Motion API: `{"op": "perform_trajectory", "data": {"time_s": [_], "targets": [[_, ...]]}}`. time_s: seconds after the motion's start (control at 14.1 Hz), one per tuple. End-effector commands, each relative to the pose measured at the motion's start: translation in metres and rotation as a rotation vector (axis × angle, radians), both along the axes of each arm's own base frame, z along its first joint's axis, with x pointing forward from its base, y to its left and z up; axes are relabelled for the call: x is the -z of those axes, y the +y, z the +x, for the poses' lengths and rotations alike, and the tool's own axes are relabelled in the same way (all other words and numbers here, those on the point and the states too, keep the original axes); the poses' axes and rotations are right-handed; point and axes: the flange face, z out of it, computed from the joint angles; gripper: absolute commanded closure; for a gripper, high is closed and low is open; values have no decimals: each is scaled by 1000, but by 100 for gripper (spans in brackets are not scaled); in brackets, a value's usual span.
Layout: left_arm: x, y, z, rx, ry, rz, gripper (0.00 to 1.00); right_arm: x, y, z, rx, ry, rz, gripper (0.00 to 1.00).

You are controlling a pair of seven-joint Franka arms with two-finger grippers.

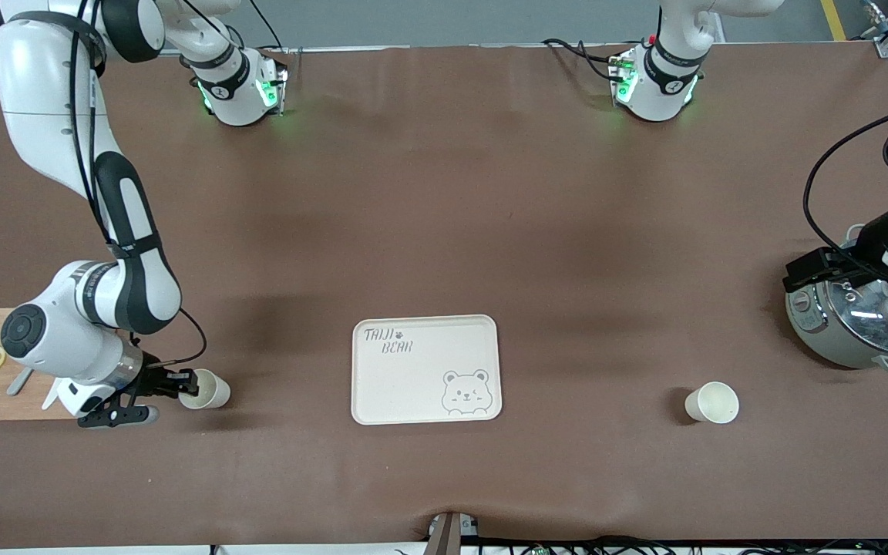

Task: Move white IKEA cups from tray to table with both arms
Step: 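Lower the cup with the right gripper onto the table and release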

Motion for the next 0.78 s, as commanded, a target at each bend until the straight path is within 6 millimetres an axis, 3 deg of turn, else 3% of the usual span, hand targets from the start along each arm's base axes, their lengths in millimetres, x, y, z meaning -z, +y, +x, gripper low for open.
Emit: {"op": "perform_trajectory", "data": {"time_s": [0.0, 0.21, 0.5, 0.71], "targets": [[-15, -6, -7, 23, -1, 43, 0, -21, -2, -2, 6, 19, 34, 0], [-31, -7, -6, 20, -22, 44, 0, -47, -8, -2, -8, 71, 41, 0], [-59, -3, -11, 12, -37, 12, 0, -110, -28, -13, 2, 105, 48, 0], [-62, -2, -12, 13, -33, 5, 0, -174, -29, -39, 33, 175, 70, 0]]}}
